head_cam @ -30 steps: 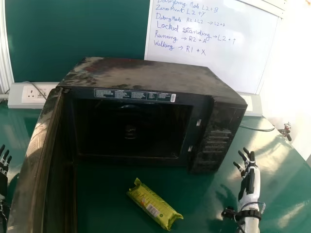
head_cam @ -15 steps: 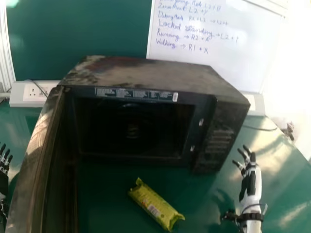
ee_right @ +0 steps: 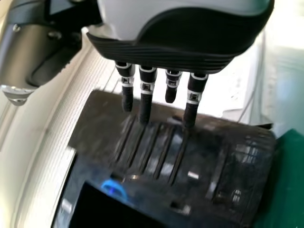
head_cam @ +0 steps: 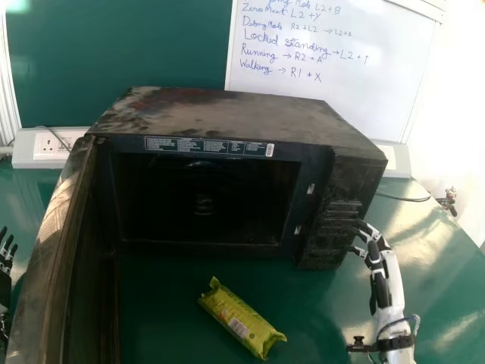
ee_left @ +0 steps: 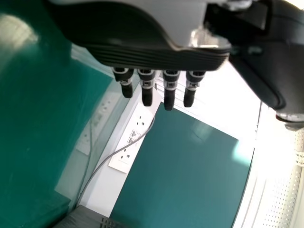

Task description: Put biscuit inside oven

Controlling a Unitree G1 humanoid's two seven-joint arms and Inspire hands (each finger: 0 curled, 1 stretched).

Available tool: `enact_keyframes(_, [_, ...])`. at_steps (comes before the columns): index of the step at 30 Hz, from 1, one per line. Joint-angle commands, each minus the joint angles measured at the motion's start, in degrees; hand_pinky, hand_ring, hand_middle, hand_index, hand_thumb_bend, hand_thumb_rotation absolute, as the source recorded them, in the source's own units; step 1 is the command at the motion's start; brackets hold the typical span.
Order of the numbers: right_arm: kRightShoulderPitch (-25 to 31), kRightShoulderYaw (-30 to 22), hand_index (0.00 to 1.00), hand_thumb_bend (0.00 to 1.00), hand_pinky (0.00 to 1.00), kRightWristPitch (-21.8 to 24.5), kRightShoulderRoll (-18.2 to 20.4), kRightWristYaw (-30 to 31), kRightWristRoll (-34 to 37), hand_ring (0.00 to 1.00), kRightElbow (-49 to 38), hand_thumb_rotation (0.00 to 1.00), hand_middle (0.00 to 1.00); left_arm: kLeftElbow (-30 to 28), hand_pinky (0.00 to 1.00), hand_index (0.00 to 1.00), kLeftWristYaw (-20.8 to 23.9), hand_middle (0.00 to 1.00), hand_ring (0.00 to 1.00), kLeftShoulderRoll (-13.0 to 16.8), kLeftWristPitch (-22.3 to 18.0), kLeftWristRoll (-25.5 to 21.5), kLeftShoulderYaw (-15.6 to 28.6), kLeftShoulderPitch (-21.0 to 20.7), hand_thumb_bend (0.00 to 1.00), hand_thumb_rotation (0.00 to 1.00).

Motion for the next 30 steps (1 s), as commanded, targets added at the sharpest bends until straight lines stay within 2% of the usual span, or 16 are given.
enact_keyframes(1, [1.03,0.30,0.87,1.00,0.71,1.36,-0.62,-0.75,-1.41,0.78,-2.55,0.94,0.80,1.79,1.00,1.00,0.54,0.96,0.95,-2.32,0.14,0.70,-1.22,1.40,0.18,0.00])
enact_keyframes(5, [2.18,0.53,0.87,1.00,0.70,3.97,-1.31,-1.44,-4.54,0.77,-6.54,0.95,0.80,1.74,1.00,1.00,0.89,0.95,0.94,-2.43,0.30,0.44,-1.31,1.31,0.18,0.00])
enact_keyframes(13, [3.49,1.25,0.87,1.00,0.70,6.33,-2.80,-0.23,-5.73,0.77,-10.41,0.90,0.81,2.14,1.00,1.00,0.47,0.95,0.94,-2.25,-0.03,0.38,-1.37,1.24,0.17,0.00])
enact_keyframes(19, [4.49,1.70,0.90,1.00,0.78,8.29,-3.70,2.23,-4.28,0.82,-13.45,0.84,0.83,2.89,1.00,1.00,0.36,0.95,0.94,-1.99,-0.25,0.48,-1.37,0.98,0.18,0.00])
enact_keyframes(26, [4.92,1.86,0.93,1.00,0.76,8.56,-4.98,4.91,-3.70,0.85,-14.39,0.81,0.86,1.56,1.00,1.00,0.98,0.96,0.95,-2.39,0.29,0.38,-1.68,1.45,0.18,0.00])
enact_keyframes(30, [5.47,2.10,0.95,1.00,0.82,10.20,-5.40,6.16,-3.48,0.87,-16.20,0.79,0.87,1.88,1.00,1.00,0.71,0.96,0.95,-2.34,-0.12,0.38,-1.77,1.40,0.18,0.00])
